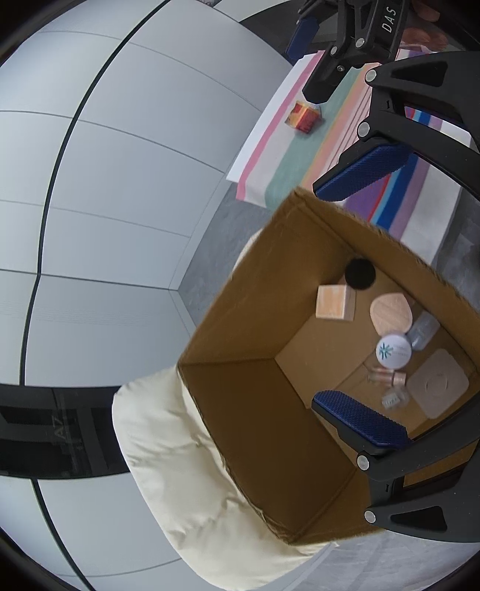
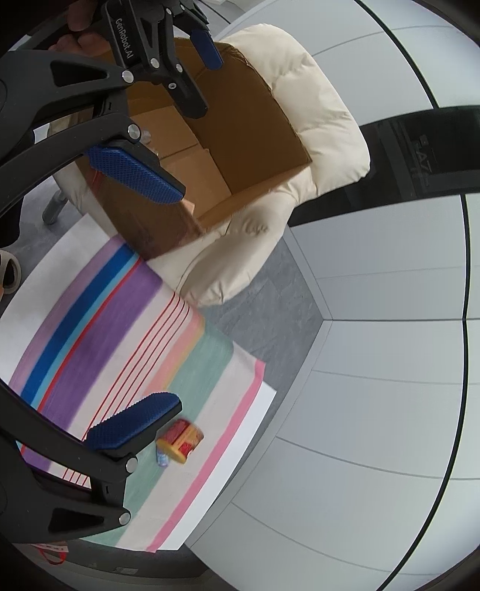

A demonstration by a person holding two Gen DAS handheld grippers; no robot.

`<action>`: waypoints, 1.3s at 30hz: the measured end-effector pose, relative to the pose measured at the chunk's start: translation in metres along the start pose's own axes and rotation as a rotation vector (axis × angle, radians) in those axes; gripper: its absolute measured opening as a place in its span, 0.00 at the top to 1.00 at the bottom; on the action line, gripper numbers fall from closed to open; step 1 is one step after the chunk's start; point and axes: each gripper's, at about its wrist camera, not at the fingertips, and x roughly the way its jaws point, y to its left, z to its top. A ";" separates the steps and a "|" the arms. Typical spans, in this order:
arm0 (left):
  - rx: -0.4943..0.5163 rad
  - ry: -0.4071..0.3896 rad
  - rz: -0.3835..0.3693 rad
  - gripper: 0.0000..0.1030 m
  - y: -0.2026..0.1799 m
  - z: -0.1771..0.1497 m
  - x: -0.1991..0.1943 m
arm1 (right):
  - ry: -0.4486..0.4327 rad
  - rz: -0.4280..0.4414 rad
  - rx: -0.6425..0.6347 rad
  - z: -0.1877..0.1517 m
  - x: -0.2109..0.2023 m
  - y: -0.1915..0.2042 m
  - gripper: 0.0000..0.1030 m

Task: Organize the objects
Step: 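Move both tools back over the tablecloth toward the can and tube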

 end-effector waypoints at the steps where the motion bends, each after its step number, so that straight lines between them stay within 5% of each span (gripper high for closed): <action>1: 0.005 0.001 -0.005 0.00 -0.005 0.000 0.001 | 0.000 -0.005 0.006 -0.001 -0.001 -0.005 0.00; 39: 0.231 0.024 -0.160 0.00 -0.165 -0.004 0.025 | 0.022 -0.179 0.233 -0.052 -0.051 -0.169 0.00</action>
